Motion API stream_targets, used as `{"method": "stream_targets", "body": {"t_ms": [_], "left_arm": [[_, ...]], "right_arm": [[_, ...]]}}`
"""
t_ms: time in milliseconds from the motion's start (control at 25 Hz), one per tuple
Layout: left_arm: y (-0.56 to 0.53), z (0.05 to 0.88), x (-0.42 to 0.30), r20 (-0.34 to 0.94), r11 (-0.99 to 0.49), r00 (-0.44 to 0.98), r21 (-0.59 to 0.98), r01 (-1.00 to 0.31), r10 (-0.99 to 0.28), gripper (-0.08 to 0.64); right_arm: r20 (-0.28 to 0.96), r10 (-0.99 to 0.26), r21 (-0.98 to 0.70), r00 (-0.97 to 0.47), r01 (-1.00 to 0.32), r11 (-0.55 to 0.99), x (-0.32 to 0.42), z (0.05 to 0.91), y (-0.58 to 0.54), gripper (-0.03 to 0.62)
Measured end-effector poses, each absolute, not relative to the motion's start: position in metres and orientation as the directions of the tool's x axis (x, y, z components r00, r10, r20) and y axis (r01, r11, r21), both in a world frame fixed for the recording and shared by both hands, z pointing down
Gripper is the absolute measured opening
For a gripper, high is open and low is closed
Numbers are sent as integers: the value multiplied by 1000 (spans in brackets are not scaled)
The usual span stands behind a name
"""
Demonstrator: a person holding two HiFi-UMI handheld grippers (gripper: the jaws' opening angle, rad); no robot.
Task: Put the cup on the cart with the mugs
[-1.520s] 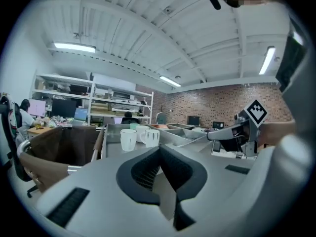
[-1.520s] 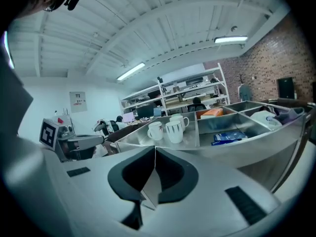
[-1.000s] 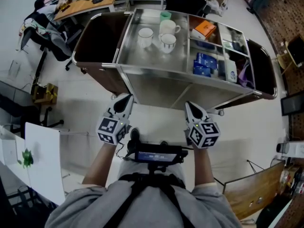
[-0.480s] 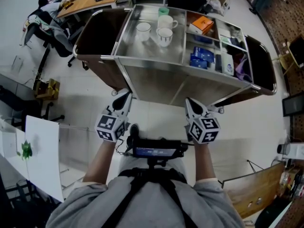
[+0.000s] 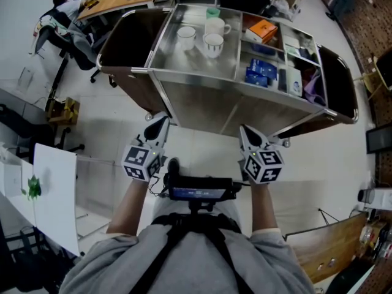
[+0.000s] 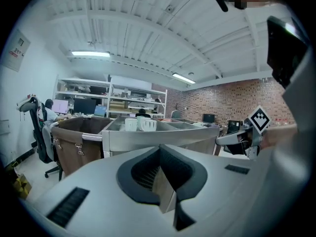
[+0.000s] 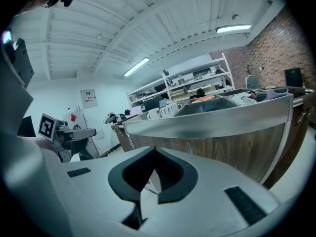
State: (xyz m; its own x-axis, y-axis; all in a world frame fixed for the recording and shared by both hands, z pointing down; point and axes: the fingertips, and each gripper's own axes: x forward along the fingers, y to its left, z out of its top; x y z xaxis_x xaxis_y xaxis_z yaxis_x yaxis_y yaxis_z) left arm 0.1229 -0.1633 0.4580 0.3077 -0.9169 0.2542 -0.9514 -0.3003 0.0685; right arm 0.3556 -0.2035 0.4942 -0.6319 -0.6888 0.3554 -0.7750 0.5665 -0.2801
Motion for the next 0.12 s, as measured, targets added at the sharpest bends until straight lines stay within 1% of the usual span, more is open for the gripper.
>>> {"method": "stream_targets", "body": {"t_ms": [120], "left_arm": [[-161, 459, 122, 257, -291, 298, 67, -954, -919, 2]], "right_arm": [[359, -683, -282, -636, -771, 571, 356, 497, -203, 5]]}}
